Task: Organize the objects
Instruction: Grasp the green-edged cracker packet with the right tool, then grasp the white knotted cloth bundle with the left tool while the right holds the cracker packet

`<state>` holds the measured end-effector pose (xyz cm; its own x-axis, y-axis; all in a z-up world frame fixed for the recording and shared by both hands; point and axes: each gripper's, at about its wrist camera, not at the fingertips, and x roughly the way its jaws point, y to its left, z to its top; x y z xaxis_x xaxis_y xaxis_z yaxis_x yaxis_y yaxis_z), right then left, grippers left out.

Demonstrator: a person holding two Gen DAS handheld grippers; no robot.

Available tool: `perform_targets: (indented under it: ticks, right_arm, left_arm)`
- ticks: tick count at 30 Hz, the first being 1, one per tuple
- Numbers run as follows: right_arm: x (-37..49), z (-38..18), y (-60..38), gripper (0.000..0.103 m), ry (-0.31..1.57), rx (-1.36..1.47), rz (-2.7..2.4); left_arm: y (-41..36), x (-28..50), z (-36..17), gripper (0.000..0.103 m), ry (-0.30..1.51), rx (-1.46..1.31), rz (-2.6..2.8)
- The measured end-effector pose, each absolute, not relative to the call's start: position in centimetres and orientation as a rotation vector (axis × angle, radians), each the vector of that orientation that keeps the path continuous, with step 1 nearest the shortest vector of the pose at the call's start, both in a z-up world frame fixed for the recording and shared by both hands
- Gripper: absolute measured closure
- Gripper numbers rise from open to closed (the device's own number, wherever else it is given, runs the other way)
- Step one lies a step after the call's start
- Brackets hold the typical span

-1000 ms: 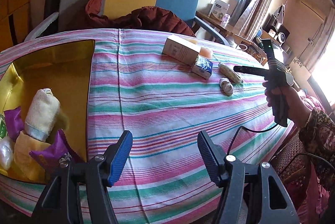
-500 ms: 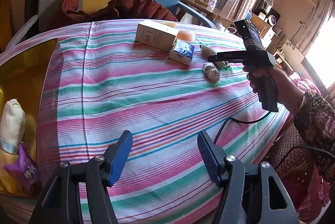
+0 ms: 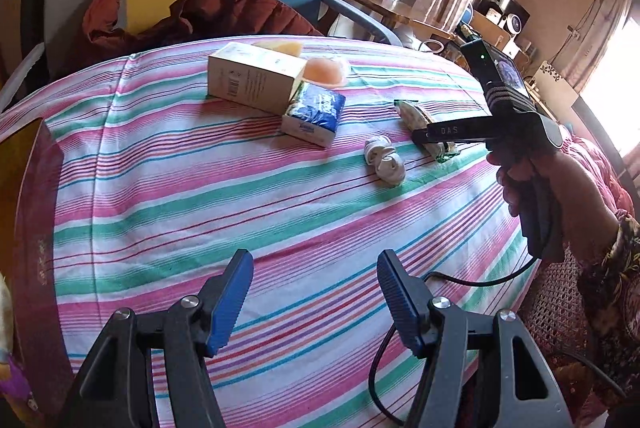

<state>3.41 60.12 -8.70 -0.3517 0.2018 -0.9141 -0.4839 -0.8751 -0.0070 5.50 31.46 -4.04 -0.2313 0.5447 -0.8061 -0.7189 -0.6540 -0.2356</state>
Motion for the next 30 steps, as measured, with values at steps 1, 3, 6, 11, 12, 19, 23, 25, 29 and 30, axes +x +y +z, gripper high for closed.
perform_targets:
  ticks: [1,3,6,11,12,19,23,25,29,30]
  right_arm:
    - [3.4,-8.7,60.3,0.058,0.38,-1.468,2.252]
    - [3.7,-8.6,60.4,0.058,0.393,-1.47,2.251]
    - [3.7,-8.6,60.3,0.058,0.394,-1.475,2.25]
    - [3.6,-8.4,60.5,0.058,0.393,-1.477,2.256]
    - [3.6,-8.4,60.5,0.058,0.392,-1.477,2.257]
    - [3.2,-8.4,60.6,0.058,0.374,-1.478,2.257]
    - [3.6,-8.3,60.5,0.058,0.374,-1.475,2.256]
    - [3.6,-8.2,60.5,0.058,0.374,-1.475,2.257]
    - [3.1,-8.3,60.9,0.058,0.355,-1.477,2.267]
    - [3.1,-8.4,60.8,0.058,0.353,-1.478,2.27]
  left_arm:
    - [32.4,5.4,-4.2,0.038,0.241,-1.182,1.955]
    - [34.4,5.2,-4.3,0.038,0.265,-1.185,1.938]
    - [37.4,4.6,-4.3,0.038,0.272,-1.179,1.904]
    - [42.2,3.5,-5.6,0.038,0.321,-1.198,1.877]
    - [42.8,3.3,-6.0,0.038,0.311,-1.211,1.872]
    - [45.3,2.8,-8.1,0.038,0.348,-1.178,1.917]
    - [45.2,3.2,-8.5,0.049,0.426,-1.061,1.949]
    - [44.8,3.1,-8.5,0.053,0.416,-1.048,1.943]
    - [43.8,2.7,-8.7,0.067,0.408,-1.008,1.943]
    - [43.4,2.6,-8.7,0.068,0.391,-1.006,1.942]
